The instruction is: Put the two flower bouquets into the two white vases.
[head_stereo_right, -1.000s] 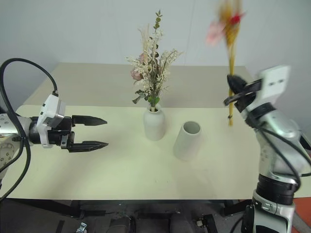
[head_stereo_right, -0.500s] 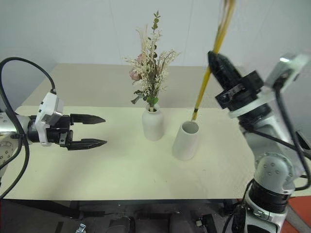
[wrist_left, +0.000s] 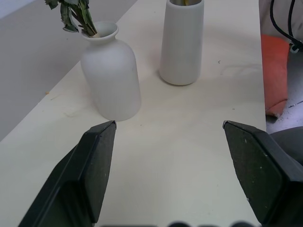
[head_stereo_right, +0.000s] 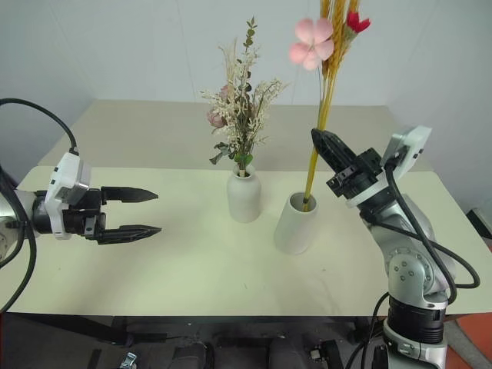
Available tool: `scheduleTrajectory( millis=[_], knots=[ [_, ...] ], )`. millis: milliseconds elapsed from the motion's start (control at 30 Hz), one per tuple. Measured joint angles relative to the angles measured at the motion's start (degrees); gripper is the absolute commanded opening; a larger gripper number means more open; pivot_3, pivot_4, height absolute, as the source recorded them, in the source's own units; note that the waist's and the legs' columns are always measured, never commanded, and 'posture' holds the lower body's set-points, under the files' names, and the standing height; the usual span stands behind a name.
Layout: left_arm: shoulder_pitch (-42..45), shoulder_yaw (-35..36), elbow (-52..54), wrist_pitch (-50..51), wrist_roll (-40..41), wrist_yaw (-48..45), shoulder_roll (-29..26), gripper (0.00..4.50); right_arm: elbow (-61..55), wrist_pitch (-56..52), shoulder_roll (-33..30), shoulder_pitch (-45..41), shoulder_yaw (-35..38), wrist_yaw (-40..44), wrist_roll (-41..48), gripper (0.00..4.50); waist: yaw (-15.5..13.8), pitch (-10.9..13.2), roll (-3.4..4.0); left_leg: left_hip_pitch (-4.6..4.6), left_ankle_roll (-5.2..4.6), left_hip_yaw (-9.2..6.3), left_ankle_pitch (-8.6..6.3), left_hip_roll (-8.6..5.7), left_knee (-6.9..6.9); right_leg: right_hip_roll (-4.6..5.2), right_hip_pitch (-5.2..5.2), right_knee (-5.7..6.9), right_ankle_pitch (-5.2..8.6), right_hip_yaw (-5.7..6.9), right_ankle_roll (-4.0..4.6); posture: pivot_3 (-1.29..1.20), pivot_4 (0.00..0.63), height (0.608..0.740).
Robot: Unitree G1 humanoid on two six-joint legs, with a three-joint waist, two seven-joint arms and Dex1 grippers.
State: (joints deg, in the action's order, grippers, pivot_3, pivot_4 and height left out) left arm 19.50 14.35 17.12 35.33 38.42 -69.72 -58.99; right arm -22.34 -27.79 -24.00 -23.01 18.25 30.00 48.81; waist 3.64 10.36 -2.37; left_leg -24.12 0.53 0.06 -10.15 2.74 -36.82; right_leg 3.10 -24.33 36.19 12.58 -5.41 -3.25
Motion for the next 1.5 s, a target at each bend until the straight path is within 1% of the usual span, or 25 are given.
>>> scheduleTrajectory(
  millis=[133,267,300,333,400,467,600,667,800,867,967,1100,1333,1500],
  knots=[
    [0.15,-0.06,-0.02,-0.08,-0.02,0.0,0.0,3.91,-1.28,0.0,-0.02,3.55,-0.72,2.57,1.53,2.51,-0.01,0.0,0.0,-0.01,0.0,0.0,0.0,0.0,0.0,0.0,-0.01,-0.01,0.0,0.0,-0.01,0.0,0.15,0.74],
    [0.43,-0.22,-0.13,-0.19,-0.04,-0.12,0.0,3.91,-3.94,-0.03,-3.85,9.19,-1.48,4.86,0.93,3.97,-0.3,0.0,0.0,-0.03,0.0,0.02,0.0,-0.01,0.0,0.02,0.0,-0.06,0.02,0.0,0.01,0.0,0.15,0.74],
    [0.46,-0.26,-0.19,-0.23,-0.06,-0.18,-0.01,3.91,-4.49,-0.03,-5.04,10.65,-1.07,5.23,0.88,4.28,-0.4,0.0,0.0,-0.04,0.0,0.02,0.0,-0.01,0.0,0.02,0.0,-0.07,0.06,0.0,0.07,0.0,0.15,0.74],
    [0.52,-0.34,-0.29,-0.26,-0.07,-0.26,-0.01,3.91,-4.85,-0.04,-6.62,12.27,-0.16,6.08,0.92,4.44,-0.55,0.0,0.0,-0.04,0.0,0.03,0.0,-0.01,0.0,0.02,0.0,-0.08,0.11,-0.01,0.15,0.0,0.15,0.74],
    [0.55,-0.41,-0.52,-0.37,-0.11,-0.49,-0.01,3.91,-5.03,-0.05,-10.51,15.39,2.64,8.17,0.73,4.44,-0.98,0.0,0.0,-0.03,0.0,0.06,0.0,-0.02,0.0,0.04,0.0,-0.09,0.19,-0.02,0.29,0.0,0.15,0.74],
    [0.53,-0.44,-0.93,-0.46,-0.13,-0.65,-0.01,3.91,-4.33,-0.01,-16.07,18.63,7.16,11.91,-0.26,4.44,-1.19,0.0,0.0,0.0,0.0,0.08,0.0,-0.02,-0.01,0.04,0.03,-0.09,0.19,-0.02,0.29,0.0,0.15,0.74],
    [0.44,-0.31,-2.11,-0.9,-0.12,-1.2,-0.03,3.91,2.3,0.32,-26.26,22.36,16.19,21.84,-1.05,4.44,-1.27,0.0,-0.01,0.1,0.0,0.11,0.0,-0.02,-0.01,0.05,0.12,-0.09,0.19,-0.03,0.29,0.0,0.15,0.74],
    [0.16,0.25,-2.6,-1.48,-0.12,-1.43,-0.19,3.91,6.18,1.64,-30.29,23.35,19.22,26.61,-2.83,4.44,-1.14,0.0,-0.01,0.13,0.0,0.11,0.0,-0.01,-0.01,0.03,0.11,-0.1,0.2,-0.03,0.29,0.0,0.15,0.74],
    [-2.21,2.25,-3.48,-2.39,-0.39,-2.32,-1.79,3.91,15.24,5.31,-37.44,24.08,23.14,35.06,-7.8,4.44,-0.89,0.0,-0.01,0.18,0.0,0.19,-0.01,0.0,0.0,0.04,0.08,-0.1,0.21,-0.08,0.31,0.0,0.15,0.74],
    [-3.2,3.34,-3.82,-2.68,-0.73,-2.32,-2.25,3.91,17.53,6.58,-39.51,24.02,23.7,37.69,-9.61,4.44,-0.95,0.0,-0.01,0.19,0.0,0.18,-0.01,0.0,0.0,0.04,0.09,-0.1,0.21,-0.07,0.31,0.0,0.15,0.74],
    [-4.96,5.1,-3.95,-2.69,-1.23,-2.29,-2.69,3.91,20.23,7.92,-40.96,23.96,23.97,40.88,-11.61,4.44,-1.07,0.0,-0.01,0.22,0.01,0.22,-0.01,0.0,0.0,0.07,0.1,-0.1,0.21,-0.07,0.31,0.0,0.15,0.74],
    [-6.67,7.24,-3.47,-2.57,-1.15,-2.25,-3.04,3.91,20.85,8.14,-41.01,23.93,24.61,43.23,-12.07,4.44,-1.12,0.0,-0.01,0.21,0.01,0.23,-0.01,0.0,0.0,0.08,0.09,-0.1,0.22,-0.08,0.31,0.0,0.15,0.74],
    [-7.15,8.42,-3.11,-2.56,-1.1,-2.3,-3.84,3.91,20.3,8.47,-40.75,23.96,25.2,43.55,-12.77,4.44,-1.13,0.0,-0.01,0.22,0.02,0.25,-0.01,0.0,0.0,0.1,0.09,-0.1,0.22,-0.07,0.31,0.0,0.15,0.74],
    [-6.05,8.25,-4.34,-2.68,-1.18,-3.17,-4.77,3.91,17.63,8.44,-39.7,25.95,25.87,43.63,-12.75,4.44,-1.14,0.0,-0.01,0.21,0.02,0.25,-0.01,-0.01,0.0,0.09,0.1,-0.11,0.22,-0.07,0.31,0.0,0.15,0.74]
  ],
)
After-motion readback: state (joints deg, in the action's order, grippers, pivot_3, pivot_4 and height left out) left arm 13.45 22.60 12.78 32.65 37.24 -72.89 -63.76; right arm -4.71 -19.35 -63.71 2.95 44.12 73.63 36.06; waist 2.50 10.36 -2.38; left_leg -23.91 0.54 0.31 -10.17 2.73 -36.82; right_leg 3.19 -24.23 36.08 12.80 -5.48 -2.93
